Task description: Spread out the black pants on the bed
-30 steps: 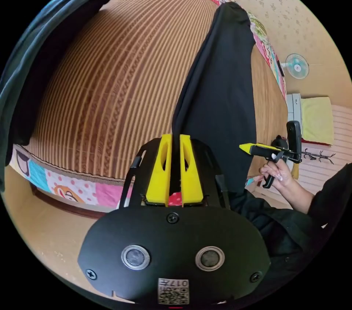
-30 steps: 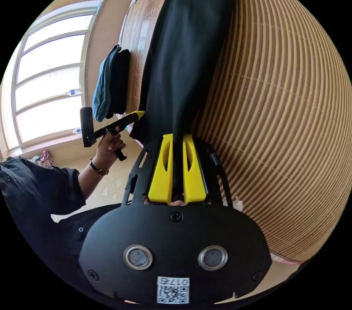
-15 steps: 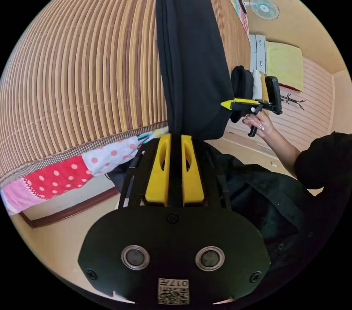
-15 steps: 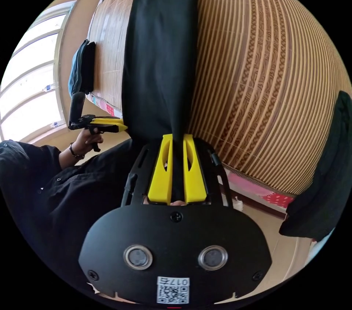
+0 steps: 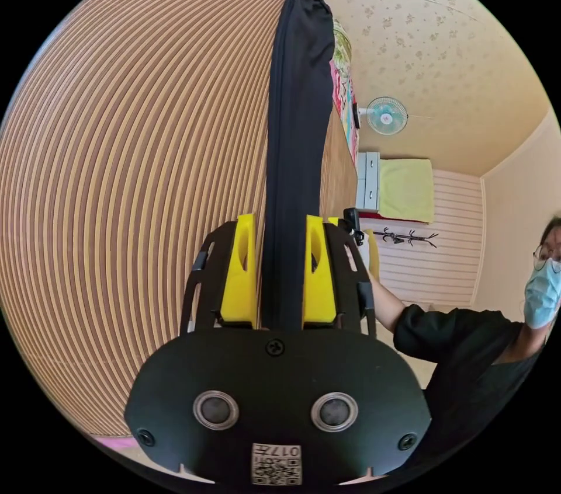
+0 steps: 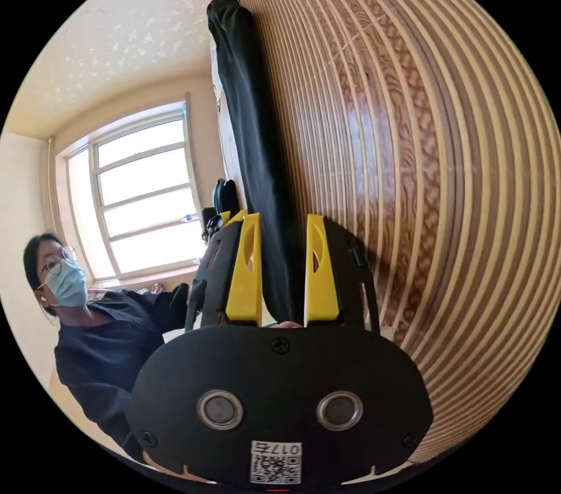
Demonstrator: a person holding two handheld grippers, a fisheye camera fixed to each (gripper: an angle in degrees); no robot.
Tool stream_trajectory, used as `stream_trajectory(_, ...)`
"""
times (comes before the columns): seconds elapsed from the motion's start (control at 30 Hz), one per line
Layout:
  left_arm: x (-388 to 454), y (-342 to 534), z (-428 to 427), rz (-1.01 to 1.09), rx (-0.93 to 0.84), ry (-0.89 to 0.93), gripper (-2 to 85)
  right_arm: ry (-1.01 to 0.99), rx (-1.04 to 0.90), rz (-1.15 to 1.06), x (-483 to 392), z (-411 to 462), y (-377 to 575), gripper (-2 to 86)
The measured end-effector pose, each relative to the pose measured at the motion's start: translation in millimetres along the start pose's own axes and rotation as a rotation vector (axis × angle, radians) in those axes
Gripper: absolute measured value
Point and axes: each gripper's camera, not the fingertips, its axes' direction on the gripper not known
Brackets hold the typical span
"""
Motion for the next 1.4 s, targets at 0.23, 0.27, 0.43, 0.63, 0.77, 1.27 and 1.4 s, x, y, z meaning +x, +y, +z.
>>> stream_trajectory(0.23,6,10,37,-0.016,-0.025,0.011,11.4,0.032,-0.100,-0.043,-24,21,-10,11.7)
stream_trajectory(0.27,7,25,41,-0.026,-0.024,0.011,11.2,0.034,-0.102,-0.039,-24,21,-6,11.7)
stream_trajectory(0.43,-3,77,55,-0.091,0.019,0.070,9.8,0.004,-0.121,0.019,-11,20,40,10.3)
stream_trajectory(0.63,-9,54,73,-0.060,-0.033,0.163,8.3,-0.158,-0.170,0.121,7,24,38,9.5)
stream_trajectory(0.77,2,39,95,-0.003,-0.209,0.089,5.3,-0.140,-0.242,0.145,3,43,33,7.2)
stream_trajectory(1.27,124,198,38,0.297,-0.049,0.383,8.7,-0.163,-0.087,-0.261,-137,38,230,1.0)
stream_trajectory(1.4,186,246,15,0.373,0.032,0.225,4.9,-0.100,-0.065,-0.321,-205,38,296,0.2)
